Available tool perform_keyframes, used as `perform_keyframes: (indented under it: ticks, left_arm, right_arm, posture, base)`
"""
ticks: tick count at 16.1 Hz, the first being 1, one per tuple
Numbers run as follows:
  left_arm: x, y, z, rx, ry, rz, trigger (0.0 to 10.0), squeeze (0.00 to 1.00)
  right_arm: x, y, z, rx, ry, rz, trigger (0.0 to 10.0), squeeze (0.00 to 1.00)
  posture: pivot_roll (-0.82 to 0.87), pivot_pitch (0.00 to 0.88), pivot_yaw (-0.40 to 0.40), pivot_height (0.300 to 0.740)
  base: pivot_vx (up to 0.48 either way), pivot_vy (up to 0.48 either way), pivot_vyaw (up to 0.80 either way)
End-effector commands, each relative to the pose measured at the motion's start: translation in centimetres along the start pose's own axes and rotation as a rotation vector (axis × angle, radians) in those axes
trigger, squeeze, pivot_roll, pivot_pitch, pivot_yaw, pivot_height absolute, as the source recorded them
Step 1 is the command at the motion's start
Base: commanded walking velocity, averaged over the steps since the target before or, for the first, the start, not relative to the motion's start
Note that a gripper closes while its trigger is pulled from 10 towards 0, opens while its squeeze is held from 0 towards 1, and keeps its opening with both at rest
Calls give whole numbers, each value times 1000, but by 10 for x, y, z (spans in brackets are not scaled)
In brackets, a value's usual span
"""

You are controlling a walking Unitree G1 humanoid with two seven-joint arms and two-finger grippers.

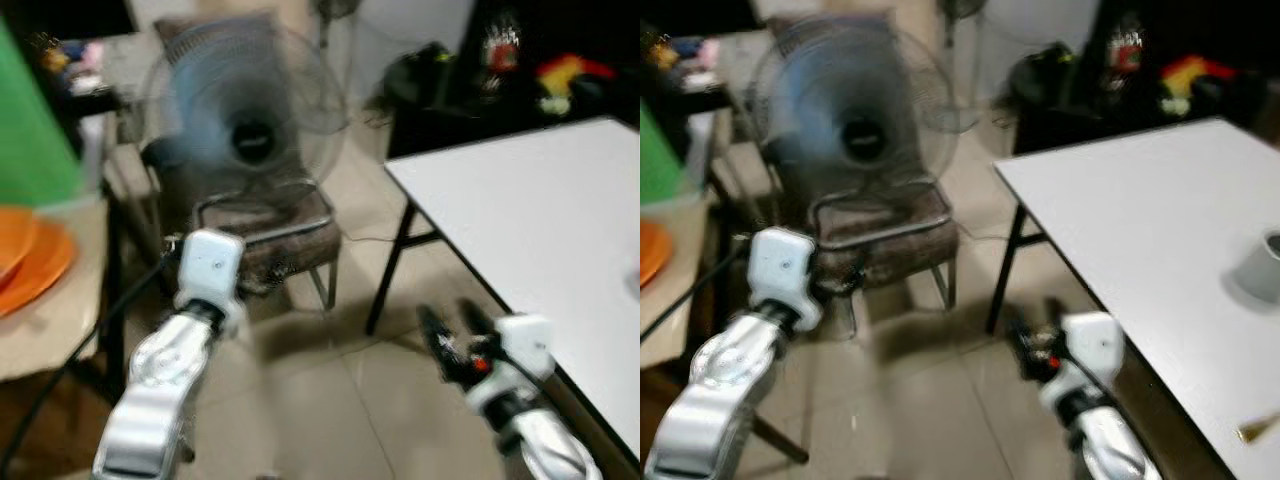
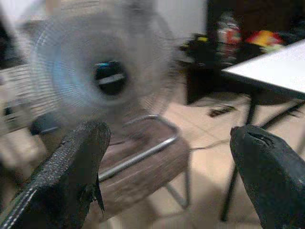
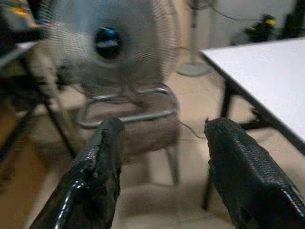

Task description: Setting the table

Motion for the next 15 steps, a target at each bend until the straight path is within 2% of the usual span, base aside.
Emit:
perform_keyframes:
  ticks: [1,6,15]
  left_arm:
    - [5,-1,7,-15,9,22,10000,0]
    - [2,-1,12,-17,10,10,10000,0]
    - [0,-1,9,-13,11,2,10000,0]
  right_arm:
    - [0,1,8,-28,4,-3,10000,0]
    - [0,0,14,-34,8,-4,10000,0]
    - [2,1,14,-42,0,6,10000,0]
  posture:
    - [9,0,3,740]
    - [9,0,-15,740]
    - [2,0,-7,740]
  base:
    - [0,0,800]
    - [0,0,800]
    - [0,0,800]
Point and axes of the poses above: a point about 5 cm out from each wrist's last joint towards the gripper, its own y axis pointing back from the gripper into the wrist, its own x axis along the axis of the wrist's last joint, z = x × y, the point moved 5 cm from there along -y, pointing out of the wrist towards the gripper, and after that the axes turned 1 degree about -y, right-handed, at the moved point
